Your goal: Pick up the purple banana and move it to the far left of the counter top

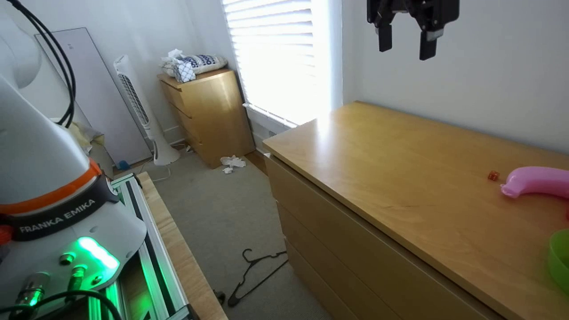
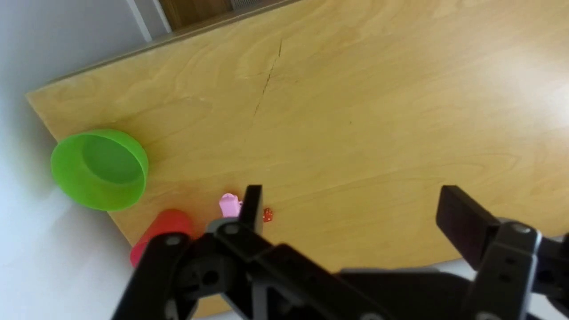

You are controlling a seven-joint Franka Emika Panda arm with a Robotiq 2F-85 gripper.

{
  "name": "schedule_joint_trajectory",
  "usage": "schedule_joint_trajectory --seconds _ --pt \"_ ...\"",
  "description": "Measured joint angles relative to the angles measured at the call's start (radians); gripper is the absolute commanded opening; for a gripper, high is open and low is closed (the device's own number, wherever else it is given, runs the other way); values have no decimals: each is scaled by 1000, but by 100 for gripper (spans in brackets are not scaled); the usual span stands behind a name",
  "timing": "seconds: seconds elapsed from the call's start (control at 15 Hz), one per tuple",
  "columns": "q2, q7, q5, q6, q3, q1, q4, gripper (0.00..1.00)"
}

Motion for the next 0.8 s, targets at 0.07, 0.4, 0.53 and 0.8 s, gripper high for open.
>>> schedule_joint_trajectory --seconds 0.07,0.4,0.53,0.8 --pt "40 -41 14 23 -4 -5 20 100" --pt "239 -184 68 144 1 -55 117 100" --pt "306 -246 111 185 20 -88 154 100" --pt "414 -375 207 224 91 -183 226 100"
